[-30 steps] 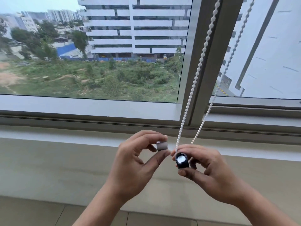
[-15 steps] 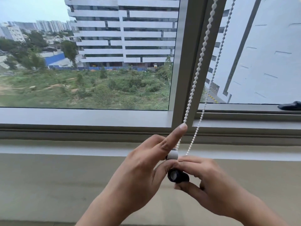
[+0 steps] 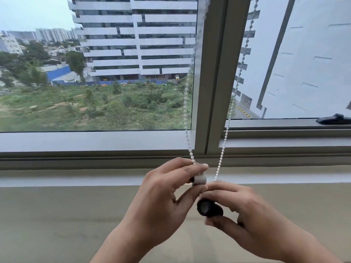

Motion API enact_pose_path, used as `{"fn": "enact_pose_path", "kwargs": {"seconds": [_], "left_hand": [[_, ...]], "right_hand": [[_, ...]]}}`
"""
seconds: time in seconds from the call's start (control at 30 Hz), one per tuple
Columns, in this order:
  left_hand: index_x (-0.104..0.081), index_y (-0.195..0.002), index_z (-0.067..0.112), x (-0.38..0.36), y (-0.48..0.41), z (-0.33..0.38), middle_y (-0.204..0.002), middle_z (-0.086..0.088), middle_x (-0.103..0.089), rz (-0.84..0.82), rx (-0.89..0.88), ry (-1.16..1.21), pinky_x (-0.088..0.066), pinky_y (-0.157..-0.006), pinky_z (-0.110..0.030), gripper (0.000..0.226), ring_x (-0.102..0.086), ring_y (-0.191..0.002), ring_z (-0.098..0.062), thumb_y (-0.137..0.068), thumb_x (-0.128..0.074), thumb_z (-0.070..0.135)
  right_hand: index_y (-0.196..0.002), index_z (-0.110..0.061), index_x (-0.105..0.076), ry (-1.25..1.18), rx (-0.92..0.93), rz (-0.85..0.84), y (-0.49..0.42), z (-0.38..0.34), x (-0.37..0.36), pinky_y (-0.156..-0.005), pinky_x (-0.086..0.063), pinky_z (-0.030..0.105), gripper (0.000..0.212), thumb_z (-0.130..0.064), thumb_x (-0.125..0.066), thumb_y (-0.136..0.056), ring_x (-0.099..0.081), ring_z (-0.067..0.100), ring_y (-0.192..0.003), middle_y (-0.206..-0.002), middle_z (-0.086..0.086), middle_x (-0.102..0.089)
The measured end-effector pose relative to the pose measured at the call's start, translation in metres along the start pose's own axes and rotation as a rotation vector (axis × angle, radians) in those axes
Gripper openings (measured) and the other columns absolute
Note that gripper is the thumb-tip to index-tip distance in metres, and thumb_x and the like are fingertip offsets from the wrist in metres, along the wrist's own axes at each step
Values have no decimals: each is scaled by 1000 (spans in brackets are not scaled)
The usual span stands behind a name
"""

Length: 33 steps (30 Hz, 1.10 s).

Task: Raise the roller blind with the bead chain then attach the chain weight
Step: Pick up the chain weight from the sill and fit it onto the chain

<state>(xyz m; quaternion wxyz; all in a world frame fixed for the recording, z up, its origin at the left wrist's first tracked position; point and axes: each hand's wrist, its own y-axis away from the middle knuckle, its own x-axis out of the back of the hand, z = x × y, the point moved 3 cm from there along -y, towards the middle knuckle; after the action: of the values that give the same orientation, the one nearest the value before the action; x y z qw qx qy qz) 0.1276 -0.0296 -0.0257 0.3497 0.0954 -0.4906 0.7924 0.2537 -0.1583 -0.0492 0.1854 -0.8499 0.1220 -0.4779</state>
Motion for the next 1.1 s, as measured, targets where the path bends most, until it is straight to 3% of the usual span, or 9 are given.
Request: {"fn": "enact_pose_path", "kwargs": {"seconds": [0.07, 0.17, 0.2, 0.37, 0.47, 0.57, 0.7, 0.87, 1.1], "left_hand": [[-74, -111, 19, 5, 0, -1, -103, 13, -69, 68, 33, 98, -54, -78, -19, 29, -71, -87, -10, -82, -77, 16], [-75, -109, 20, 11, 1, -2, -103, 5, -73, 151, 93, 239, -58, -80, -28, 29, -73, -89, -17, -80, -79, 17], [-74, -109, 22, 12, 2, -2, -104, 4, -74, 171, 113, 287, -58, -82, -30, 30, -74, -91, -18, -79, -79, 17], [-75, -107, 24, 12, 5, 4, -102, 1, -75, 207, 134, 366, -58, -79, -27, 35, -74, -87, -22, -76, -81, 10], [-75, -104, 26, 11, 7, 7, -99, 4, -76, 222, 134, 364, -57, -72, -23, 39, -75, -80, -20, -74, -82, 3], [-75, -105, 24, 10, 9, 10, -98, 3, -75, 214, 138, 399, -57, -74, -24, 39, -74, -81, -20, -73, -81, 2], [-74, -110, 18, 8, 11, 14, -101, -2, -73, 201, 139, 476, -56, -78, -23, 35, -72, -83, -20, -78, -80, 6], [-71, -117, 11, 6, 14, 19, -113, -14, -68, 162, 165, 605, -54, -87, -27, 32, -71, -98, -27, -85, -68, 10], [-72, -115, 12, 5, 11, 21, -111, -3, -70, 153, 137, 576, -53, -87, -20, 31, -71, -100, -16, -87, -68, -1]], "right_hand": [[-112, -26, -67, -91, -28, 98, 2, -2, 7, -68, -42, 7, 26, -22, -71, -87, -61, 3, -90, -121, -15, -58], [-118, -25, -66, -311, -62, 247, 4, -8, 20, -67, -52, 41, 30, -35, -61, -91, -61, 23, -89, -113, -6, -57], [-122, -24, -65, -373, -80, 288, 5, -11, 24, -70, -52, 45, 36, -42, -59, -92, -60, 26, -87, -108, -5, -56], [-122, -27, -65, -450, -98, 395, 1, -30, 36, -73, -53, 21, 43, -50, -64, -86, -64, 15, -76, -96, -8, -64], [-105, -22, -65, -560, -153, 491, 0, -34, 36, -68, -54, 23, 39, -45, -77, -75, -65, 17, -70, -86, 3, -68], [-94, -19, -67, -579, -153, 520, -1, -37, 36, -63, -52, 20, 23, -29, -74, -74, -63, 14, -65, -77, 1, -69], [-92, -19, -71, -579, -179, 539, -2, -40, 36, -65, -52, 17, 24, -26, -74, -70, -66, 11, -66, -76, -2, -71], [-92, -18, -73, -617, -187, 568, -2, -44, 36, -68, -52, 14, 24, -25, -75, -68, -70, 10, -73, -82, 1, -75], [-93, -22, -74, -556, -209, 586, -2, -47, 41, -71, -53, 15, 23, -22, -77, -70, -73, 15, -78, -89, 0, -77]]}}
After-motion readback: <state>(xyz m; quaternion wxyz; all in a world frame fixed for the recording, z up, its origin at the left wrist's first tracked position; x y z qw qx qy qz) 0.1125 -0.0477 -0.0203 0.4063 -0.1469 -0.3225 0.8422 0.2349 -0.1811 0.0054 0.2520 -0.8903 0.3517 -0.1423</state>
